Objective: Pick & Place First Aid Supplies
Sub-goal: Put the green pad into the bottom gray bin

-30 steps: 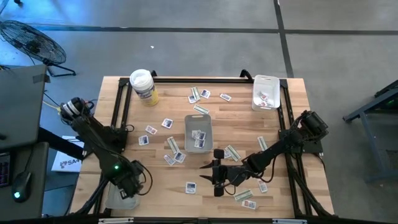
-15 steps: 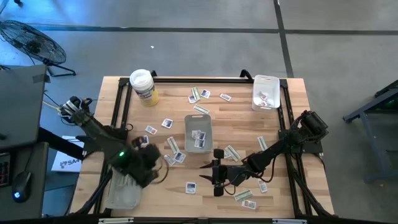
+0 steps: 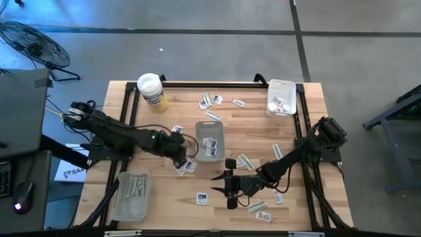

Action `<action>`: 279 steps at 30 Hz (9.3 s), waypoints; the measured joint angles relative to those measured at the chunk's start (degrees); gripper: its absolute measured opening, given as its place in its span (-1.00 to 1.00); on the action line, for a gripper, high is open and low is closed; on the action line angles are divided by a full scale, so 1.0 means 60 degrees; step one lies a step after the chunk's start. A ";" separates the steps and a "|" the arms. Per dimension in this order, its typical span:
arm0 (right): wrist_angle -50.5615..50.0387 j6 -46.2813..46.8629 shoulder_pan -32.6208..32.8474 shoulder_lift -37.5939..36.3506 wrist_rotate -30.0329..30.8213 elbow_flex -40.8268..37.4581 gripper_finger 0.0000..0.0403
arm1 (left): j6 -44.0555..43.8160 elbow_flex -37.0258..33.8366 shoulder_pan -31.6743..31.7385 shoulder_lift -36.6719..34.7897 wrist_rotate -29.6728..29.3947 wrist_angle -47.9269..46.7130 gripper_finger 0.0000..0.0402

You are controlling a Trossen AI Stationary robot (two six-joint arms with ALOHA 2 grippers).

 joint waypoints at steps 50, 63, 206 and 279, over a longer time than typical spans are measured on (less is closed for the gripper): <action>-0.0142 0.0171 0.0001 0.0000 0.0011 0.0000 -0.32 | 0.0870 -0.2173 0.1462 0.0758 0.0430 0.3177 -0.73; -0.0240 0.0171 0.0004 0.0000 0.0007 0.0000 -0.32 | 0.1280 -0.1880 0.1481 0.0302 0.0224 0.2241 -0.94; -0.8688 0.1024 -0.1408 -0.1617 -0.3673 -0.1636 -0.50 | -0.1896 0.4318 -0.5463 0.1523 -0.3017 -0.5520 -0.56; -0.6575 0.1058 -0.0994 -0.1846 -0.3713 -0.2649 -0.77 | -0.1553 0.4315 -0.5459 0.1519 -0.3320 -0.5006 -0.56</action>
